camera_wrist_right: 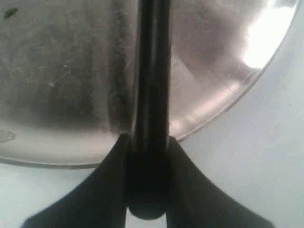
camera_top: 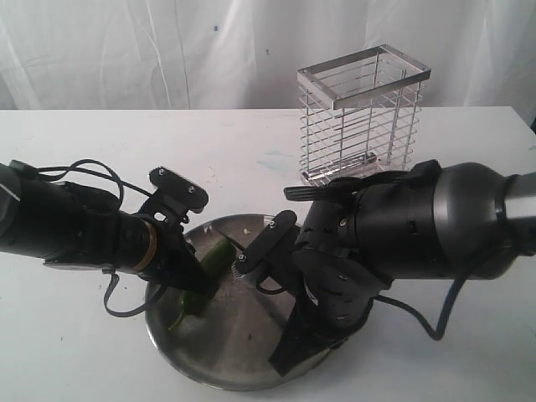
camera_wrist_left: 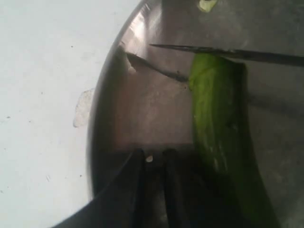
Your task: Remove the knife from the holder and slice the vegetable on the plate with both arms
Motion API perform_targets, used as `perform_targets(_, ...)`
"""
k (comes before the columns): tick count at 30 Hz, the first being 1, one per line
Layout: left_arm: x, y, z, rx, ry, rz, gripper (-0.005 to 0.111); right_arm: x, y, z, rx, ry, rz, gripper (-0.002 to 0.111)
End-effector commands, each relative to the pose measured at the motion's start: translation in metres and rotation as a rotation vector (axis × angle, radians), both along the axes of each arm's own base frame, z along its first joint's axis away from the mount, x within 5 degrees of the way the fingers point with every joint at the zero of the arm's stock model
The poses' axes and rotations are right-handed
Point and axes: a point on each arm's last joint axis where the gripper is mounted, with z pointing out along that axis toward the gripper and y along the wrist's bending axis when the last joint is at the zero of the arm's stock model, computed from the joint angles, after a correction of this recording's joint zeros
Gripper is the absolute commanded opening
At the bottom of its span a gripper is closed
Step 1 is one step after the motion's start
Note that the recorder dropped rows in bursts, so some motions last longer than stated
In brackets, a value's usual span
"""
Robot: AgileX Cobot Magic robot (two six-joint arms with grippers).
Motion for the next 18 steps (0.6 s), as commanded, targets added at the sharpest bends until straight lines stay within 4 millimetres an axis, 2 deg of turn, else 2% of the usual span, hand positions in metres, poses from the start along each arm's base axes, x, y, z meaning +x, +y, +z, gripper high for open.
perform_targets(1,-0.001,0.002,-0.001,0.008,0.004,0.009,0.021,0.003,-0.001,0.009,0.004,-0.038,0.022,0.0)
perform_targets(8,-0.001,0.002,-0.001,0.008,0.004,0.009,0.021,0.001,-0.006,0.028,0.028,-0.073,0.015,0.0)
perform_targets(18,-0.001,0.002,-0.001,0.008,0.004,0.009,0.021,-0.004,-0.002,0.024,0.06,-0.014,0.027,0.0)
